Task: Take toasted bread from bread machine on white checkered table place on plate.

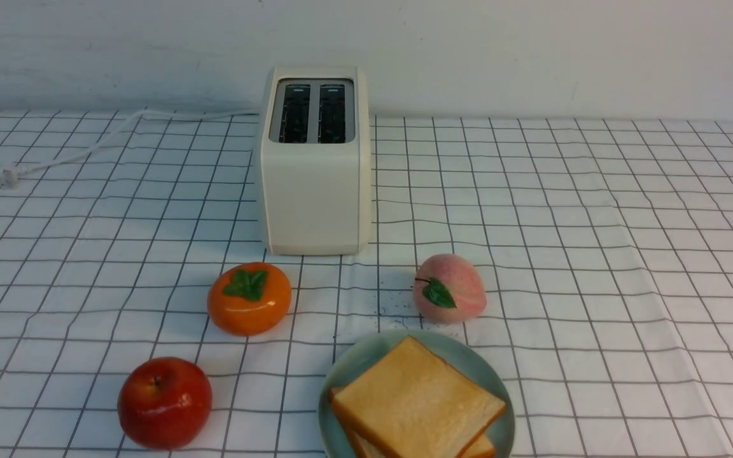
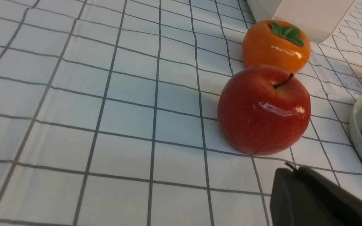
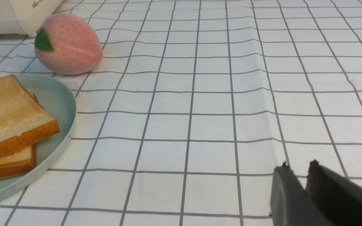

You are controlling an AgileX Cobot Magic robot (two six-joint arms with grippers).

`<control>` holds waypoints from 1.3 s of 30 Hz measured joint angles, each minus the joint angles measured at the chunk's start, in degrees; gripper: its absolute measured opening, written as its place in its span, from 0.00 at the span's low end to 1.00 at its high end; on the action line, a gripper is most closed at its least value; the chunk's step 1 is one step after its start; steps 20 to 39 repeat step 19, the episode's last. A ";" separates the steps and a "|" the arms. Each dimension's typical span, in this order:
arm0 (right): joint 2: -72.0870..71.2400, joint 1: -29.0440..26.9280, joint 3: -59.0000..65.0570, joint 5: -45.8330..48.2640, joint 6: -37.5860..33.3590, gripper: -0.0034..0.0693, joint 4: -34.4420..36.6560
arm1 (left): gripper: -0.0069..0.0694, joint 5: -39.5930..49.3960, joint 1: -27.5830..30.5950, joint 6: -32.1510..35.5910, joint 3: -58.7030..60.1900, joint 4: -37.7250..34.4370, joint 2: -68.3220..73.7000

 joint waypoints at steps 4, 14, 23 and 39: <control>0.00 0.00 0.00 0.00 0.00 0.19 0.00 | 0.08 0.00 0.00 0.00 0.00 0.00 0.00; 0.00 0.00 0.00 0.00 0.00 0.21 0.00 | 0.09 0.00 0.00 0.00 0.00 0.05 0.00; 0.00 0.00 0.00 0.00 0.00 0.22 0.00 | 0.09 0.00 0.00 0.00 0.00 0.07 0.00; 0.00 0.00 0.00 0.00 0.00 0.22 0.00 | 0.09 0.00 0.00 0.00 0.00 0.07 0.00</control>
